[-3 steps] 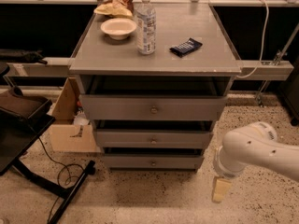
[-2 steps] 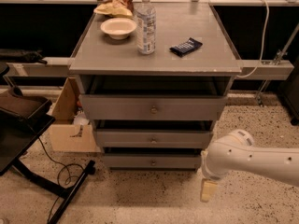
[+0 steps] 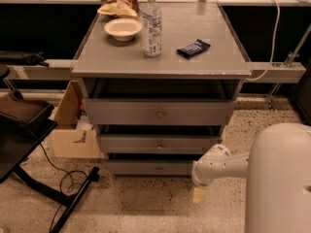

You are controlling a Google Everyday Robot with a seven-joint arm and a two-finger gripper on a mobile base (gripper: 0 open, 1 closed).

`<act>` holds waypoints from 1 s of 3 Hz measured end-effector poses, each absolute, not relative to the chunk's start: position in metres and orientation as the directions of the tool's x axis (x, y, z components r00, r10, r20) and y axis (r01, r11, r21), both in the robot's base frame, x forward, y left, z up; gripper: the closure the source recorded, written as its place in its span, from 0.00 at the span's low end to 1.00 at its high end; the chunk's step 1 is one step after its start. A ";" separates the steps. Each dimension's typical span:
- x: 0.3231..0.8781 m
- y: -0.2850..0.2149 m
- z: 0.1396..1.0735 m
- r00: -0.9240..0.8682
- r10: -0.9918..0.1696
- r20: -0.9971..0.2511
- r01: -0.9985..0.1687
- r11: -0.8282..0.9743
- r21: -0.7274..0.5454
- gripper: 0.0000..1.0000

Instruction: Open bottom drawer

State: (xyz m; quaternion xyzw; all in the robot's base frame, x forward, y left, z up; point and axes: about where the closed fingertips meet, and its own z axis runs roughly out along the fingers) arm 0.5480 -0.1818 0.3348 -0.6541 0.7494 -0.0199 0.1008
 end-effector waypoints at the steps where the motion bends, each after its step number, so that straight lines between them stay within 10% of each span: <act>1: 0.548 -0.182 0.333 -0.126 -0.984 -0.126 -0.976 0.146 -0.159 0.00; 3: 0.572 -0.168 0.261 -0.078 -0.978 -0.192 -0.980 0.111 -0.167 0.00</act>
Offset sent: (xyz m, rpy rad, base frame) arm 0.0206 0.0183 -0.0646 0.1334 0.0125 0.0616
